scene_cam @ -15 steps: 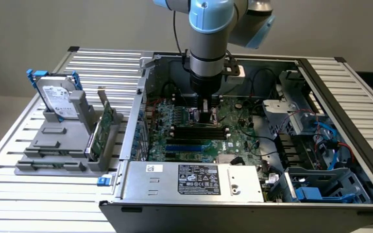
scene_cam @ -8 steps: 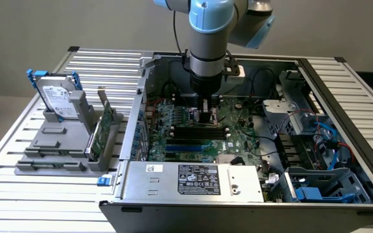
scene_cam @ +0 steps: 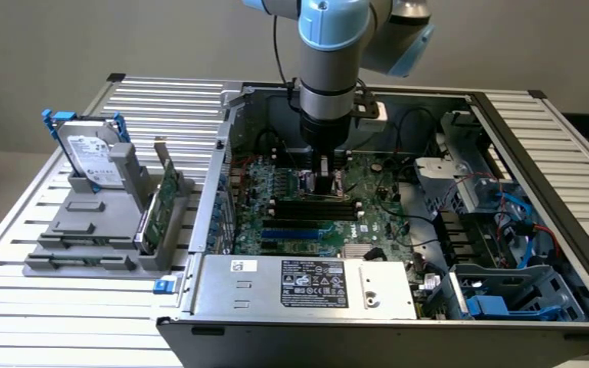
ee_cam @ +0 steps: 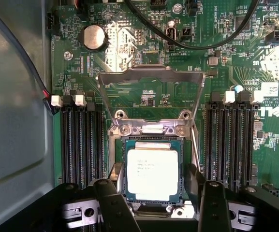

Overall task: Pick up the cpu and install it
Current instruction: 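Place the cpu into insertion slot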

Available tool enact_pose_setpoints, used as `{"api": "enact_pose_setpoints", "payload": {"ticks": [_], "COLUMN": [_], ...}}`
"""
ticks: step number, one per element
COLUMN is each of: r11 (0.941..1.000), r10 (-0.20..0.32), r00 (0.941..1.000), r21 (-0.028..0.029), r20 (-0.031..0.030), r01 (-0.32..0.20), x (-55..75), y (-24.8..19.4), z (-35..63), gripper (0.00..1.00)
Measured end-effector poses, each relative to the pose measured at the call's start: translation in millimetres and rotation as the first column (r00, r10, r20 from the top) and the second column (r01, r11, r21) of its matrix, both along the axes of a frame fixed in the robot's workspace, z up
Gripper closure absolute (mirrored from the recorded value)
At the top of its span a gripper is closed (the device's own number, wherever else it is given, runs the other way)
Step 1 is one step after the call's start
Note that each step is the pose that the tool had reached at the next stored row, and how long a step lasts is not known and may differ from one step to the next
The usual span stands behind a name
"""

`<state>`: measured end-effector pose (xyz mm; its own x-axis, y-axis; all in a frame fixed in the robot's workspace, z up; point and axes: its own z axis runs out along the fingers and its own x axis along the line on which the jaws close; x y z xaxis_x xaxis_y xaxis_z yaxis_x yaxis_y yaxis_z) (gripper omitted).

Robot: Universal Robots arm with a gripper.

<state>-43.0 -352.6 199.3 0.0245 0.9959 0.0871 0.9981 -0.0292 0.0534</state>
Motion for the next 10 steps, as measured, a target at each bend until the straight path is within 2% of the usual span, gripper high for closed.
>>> {"api": "enact_pose_setpoints", "payload": {"ticks": [3,10], "r11": [1.0,1.0], "r10": [-0.002,-0.007], "r00": [1.0,1.0], "r21": [0.0006,0.0006], "r20": [0.0,0.0], "r01": [0.002,0.007], "x": [0.0,0.0], "y": [0.0,0.1], "z": [6.7,30.6], "gripper": [0.37,0.37]}}
